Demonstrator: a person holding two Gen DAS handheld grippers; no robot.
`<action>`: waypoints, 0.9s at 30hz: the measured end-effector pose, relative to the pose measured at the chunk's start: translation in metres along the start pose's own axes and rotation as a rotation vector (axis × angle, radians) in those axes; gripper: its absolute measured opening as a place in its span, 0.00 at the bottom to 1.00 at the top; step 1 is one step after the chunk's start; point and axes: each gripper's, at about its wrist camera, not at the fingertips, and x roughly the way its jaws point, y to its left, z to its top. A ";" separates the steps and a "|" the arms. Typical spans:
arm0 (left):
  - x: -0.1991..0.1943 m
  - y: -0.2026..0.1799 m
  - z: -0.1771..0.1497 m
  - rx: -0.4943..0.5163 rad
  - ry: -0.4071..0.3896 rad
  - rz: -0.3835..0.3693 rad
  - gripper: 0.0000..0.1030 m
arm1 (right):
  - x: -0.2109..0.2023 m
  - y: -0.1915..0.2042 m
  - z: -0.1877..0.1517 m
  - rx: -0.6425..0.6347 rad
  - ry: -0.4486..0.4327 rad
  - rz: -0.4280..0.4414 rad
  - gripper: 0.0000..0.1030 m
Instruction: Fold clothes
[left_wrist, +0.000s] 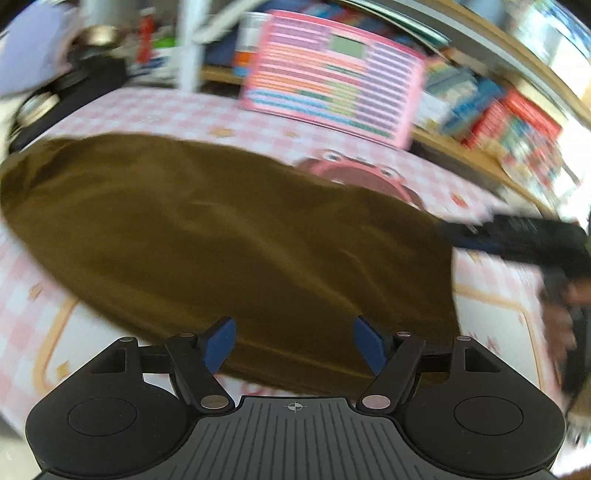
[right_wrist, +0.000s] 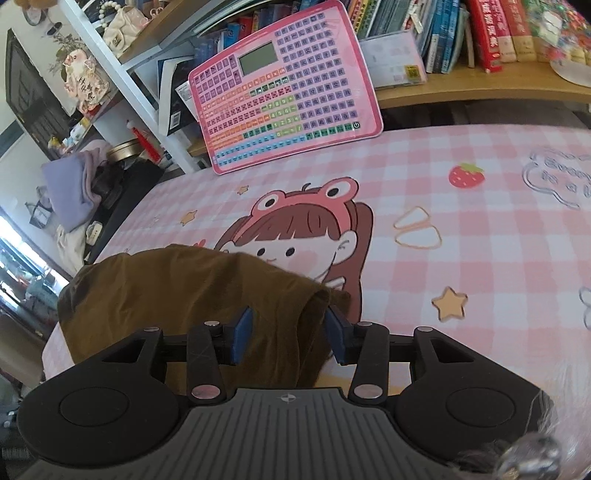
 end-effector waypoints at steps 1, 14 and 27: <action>0.003 -0.008 0.001 0.041 0.003 -0.015 0.71 | 0.003 0.000 0.003 -0.001 -0.002 0.005 0.40; 0.040 -0.065 -0.004 0.285 0.104 -0.118 0.71 | 0.006 0.000 0.005 0.074 0.030 0.107 0.38; 0.029 -0.069 -0.007 0.331 0.054 -0.106 0.73 | 0.012 -0.034 0.017 0.173 0.026 0.056 0.13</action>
